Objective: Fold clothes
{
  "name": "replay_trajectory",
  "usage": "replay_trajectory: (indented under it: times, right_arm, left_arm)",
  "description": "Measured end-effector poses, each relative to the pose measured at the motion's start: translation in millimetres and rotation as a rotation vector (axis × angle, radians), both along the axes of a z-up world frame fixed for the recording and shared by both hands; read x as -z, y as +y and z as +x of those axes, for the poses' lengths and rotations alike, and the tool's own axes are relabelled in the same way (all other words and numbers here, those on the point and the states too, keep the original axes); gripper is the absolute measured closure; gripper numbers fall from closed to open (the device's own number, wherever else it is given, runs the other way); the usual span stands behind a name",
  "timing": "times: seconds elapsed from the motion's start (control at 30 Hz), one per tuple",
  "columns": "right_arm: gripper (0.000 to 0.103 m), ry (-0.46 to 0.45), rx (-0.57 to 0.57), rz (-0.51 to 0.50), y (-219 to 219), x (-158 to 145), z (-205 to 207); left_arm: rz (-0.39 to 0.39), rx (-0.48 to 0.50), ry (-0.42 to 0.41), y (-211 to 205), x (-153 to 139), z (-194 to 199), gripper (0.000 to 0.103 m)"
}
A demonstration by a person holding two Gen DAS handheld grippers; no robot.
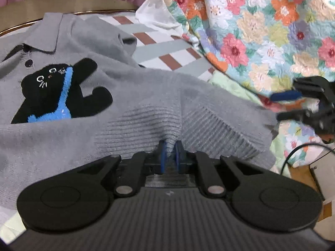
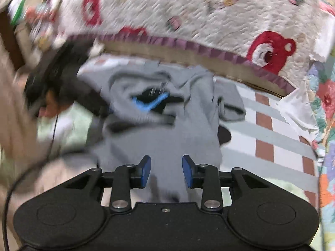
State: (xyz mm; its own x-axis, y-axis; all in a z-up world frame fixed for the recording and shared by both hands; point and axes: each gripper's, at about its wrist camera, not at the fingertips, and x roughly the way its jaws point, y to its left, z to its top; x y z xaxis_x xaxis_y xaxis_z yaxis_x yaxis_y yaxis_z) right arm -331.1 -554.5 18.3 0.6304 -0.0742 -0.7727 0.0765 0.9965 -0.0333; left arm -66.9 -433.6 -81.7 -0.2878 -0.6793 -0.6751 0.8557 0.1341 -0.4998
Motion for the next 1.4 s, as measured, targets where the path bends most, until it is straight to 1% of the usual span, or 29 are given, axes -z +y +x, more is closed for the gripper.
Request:
replay_trajectory:
  times: [0.07, 0.13, 0.17, 0.23, 0.27, 0.3, 0.37, 0.43, 0.47, 0.5, 0.53, 0.57, 0.6, 0.63, 0.67, 0.7, 0.73, 0.8, 0.83, 0.9, 0.97, 1.0, 1.1, 1.13, 1.17, 1.23, 1.27, 1.33, 1.4]
  right_arm:
    - [0.065, 0.03, -0.01, -0.079, 9, 10, -8]
    - [0.055, 0.038, 0.007, -0.138, 12, 18, -11]
    - [0.046, 0.034, 0.021, -0.16, 11, 20, -13]
    - [0.045, 0.027, 0.049, -0.204, 9, 26, -15]
    - [0.045, 0.023, 0.061, -0.223, 9, 29, -16]
    - [0.045, 0.018, 0.066, -0.212, 6, 31, -17]
    - [0.046, -0.008, 0.109, -0.206, 0, 36, -15]
    - [0.051, -0.026, 0.164, -0.157, -5, 43, -9]
    - [0.054, -0.036, 0.192, -0.133, -8, 46, -6]
    - [0.054, -0.048, 0.22, -0.108, -11, 49, -4]
    - [0.054, -0.084, 0.254, -0.082, -15, 46, -7]
    - [0.052, -0.12, 0.287, -0.056, -19, 43, -11]
    - [0.052, -0.156, 0.321, -0.03, -23, 40, -15]
    - [0.053, -0.192, 0.354, -0.004, -27, 36, -19]
    - [0.072, -0.228, 0.387, 0.022, -31, 33, -22]
    - [0.095, -0.265, 0.421, 0.049, -35, 30, -26]
    - [0.095, -0.301, 0.454, 0.075, -39, 27, -30]
    - [0.097, -0.373, 0.52, 0.128, -47, 20, -37]
    - [0.097, -0.41, 0.551, 0.149, -51, 16, -41]
    - [0.098, -0.494, 0.58, 0.088, -48, -6, -61]
    - [0.098, -0.535, 0.622, 0.118, -52, -11, -76]
    - [0.098, -0.522, 0.651, 0.159, -58, -3, -79]
    - [0.097, -0.408, 0.797, 0.334, -82, 43, -84]
    - [0.097, -0.41, 0.823, 0.419, -88, 52, -86]
    - [0.097, -0.451, 0.831, 0.495, -93, 54, -91]
    - [0.097, -0.546, 0.807, 0.562, -95, 42, -98]
    - [0.097, -0.591, 0.775, 0.556, -92, 32, -98]
    - [0.097, -0.652, 0.701, 0.554, -86, 18, -97]
    - [0.097, -0.656, 0.697, 0.588, -82, 24, -102]
  left_arm:
    - [0.009, 0.011, -0.026, -2, -1, -5, 0.095]
    - [0.019, 0.015, -0.042, 0, -3, -8, 0.094]
    - [0.028, 0.017, -0.044, 3, -4, -10, 0.089]
    - [0.075, 0.005, -0.024, 11, 1, -7, 0.071]
    - [0.1, -0.002, -0.011, 15, 4, -6, 0.059]
    - [0.124, 0.002, 0.016, 19, 8, -4, 0.052]
    - [0.156, 0.016, 0.067, 23, 14, -1, 0.051]
    - [0.161, 0.033, 0.07, 24, 17, -4, 0.045]
    - [0.159, 0.035, 0.059, 22, 17, -6, 0.039]
    - [0.156, 0.034, 0.045, 21, 18, -7, 0.03]
    - [0.151, 0.024, 0.037, 18, 21, -7, 0.025]
    - [0.151, 0.006, 0.042, 17, 25, -5, 0.018]
    - [0.15, -0.016, 0.072, 18, 28, 0, 0.016]
    - [0.148, -0.038, 0.111, 19, 31, 6, 0.02]
    - [0.145, -0.06, 0.151, 20, 33, 11, 0.042]
    - [0.143, -0.081, 0.19, 22, 35, 17, 0.089]
    - [0.145, -0.095, 0.17, 24, 29, 20, 0.095]
    - [0.143, -0.082, 0.045, 33, 5, 21, 0.095]
    - [0.142, -0.079, 0.008, 40, -10, 23, 0.095]
    - [0.139, -0.085, -0.034, 59, -41, 28, 0.095]
    - [0.122, -0.069, -0.111, 80, -79, 31, 0.095]
    - [0.123, -0.06, -0.145, 88, -93, 31, 0.095]
    - [0.147, -0.045, -0.241, 105, -125, 31, 0.095]
    - [0.149, -0.047, -0.272, 110, -134, 32, 0.095]
    - [0.121, -0.067, -0.3, 117, -147, 34, 0.096]
    - [0.043, -0.122, -0.353, 134, -174, 39, 0.099]
    - [-0.003, -0.163, -0.373, 146, -188, 43, 0.101]
    - [-0.058, -0.239, -0.377, 170, -204, 52, 0.102]
    - [-0.091, -0.313, -0.373, 200, -211, 59, 0.103]
